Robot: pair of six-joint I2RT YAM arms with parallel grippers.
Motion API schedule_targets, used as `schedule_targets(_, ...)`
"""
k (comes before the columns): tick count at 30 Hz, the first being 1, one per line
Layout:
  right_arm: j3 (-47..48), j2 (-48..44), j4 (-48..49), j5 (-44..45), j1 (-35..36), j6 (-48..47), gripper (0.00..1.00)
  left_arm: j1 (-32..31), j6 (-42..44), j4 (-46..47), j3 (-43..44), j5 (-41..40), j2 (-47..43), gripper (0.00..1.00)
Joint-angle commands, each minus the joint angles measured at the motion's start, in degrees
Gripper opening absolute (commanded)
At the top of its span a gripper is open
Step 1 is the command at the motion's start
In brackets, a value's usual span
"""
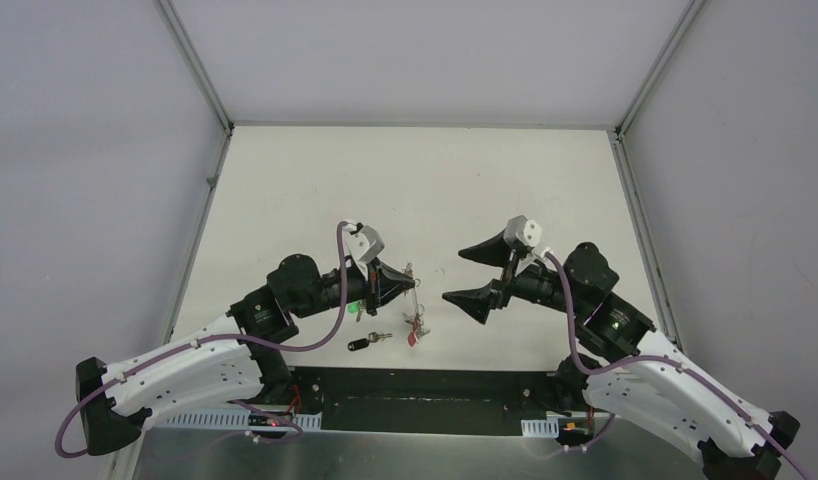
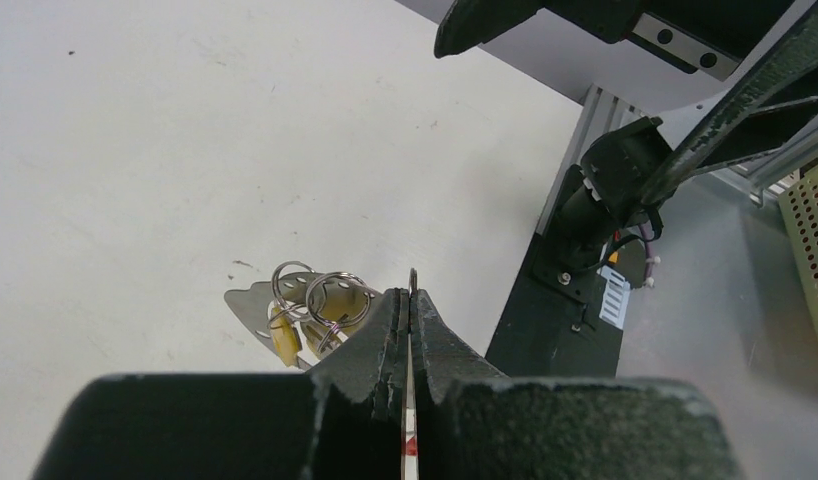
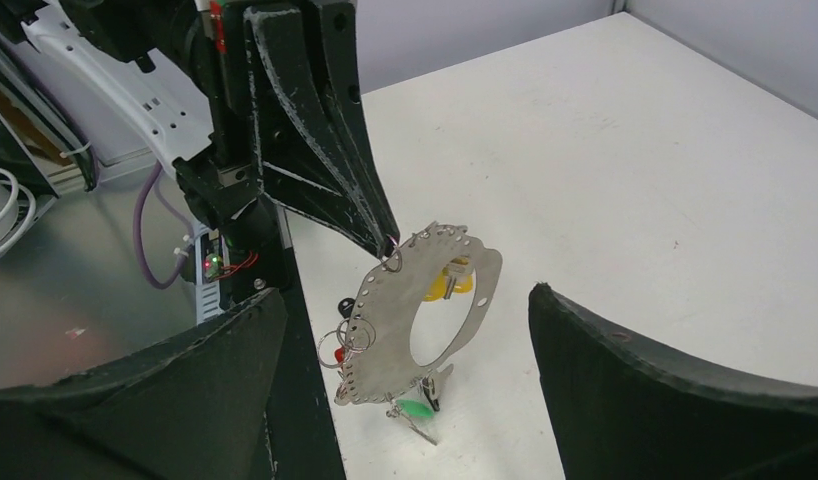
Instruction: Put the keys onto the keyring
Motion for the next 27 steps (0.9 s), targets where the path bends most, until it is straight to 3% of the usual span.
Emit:
schedule_targets(1,0.16,1.56,4.05,-5.35,0.27,-1.47,0.89,-0.51,-2.75,1.42,2.70,-2.06,-0.70,0.00)
schedule_targets(6,0.22,4.99,4.34,-6.32,0.27,0.42,0.75,-0.55,-2.94,0.83,2.83,-2.52,-0.67,0.00)
schedule_targets(8,-0.17,6.17,4.63,-4.39,0.29,3.49,0.74,-0.49,-3.09,0.46,2.90,-2.88,-0.63,0.00)
schedule_targets(13,-3.43,6.21,7.58,10.11,0.19,20.46,0.77,-0.49,-3.57,-0.41,2.74,-4.16,-0.30,0.00)
schedule_targets(16,-5.62,6.20,7.72,12.25,0.11,29.17,0.77,-0.51,-4.14,-0.80,2.72,-4.97,0.02,0.00)
schedule_targets(21,-7.55,9.96,7.37,7.97,-0.24,44.97,0.76,-0.55,-4.35,-1.42,2.98,-5.67,0.37,0.00)
schedule_targets(27,-13.75,14.98,21.72,-1.76,-0.26,58.76,0.73,-0.52,-4.61,-1.75,3.29,-6.33,0.20,0.00)
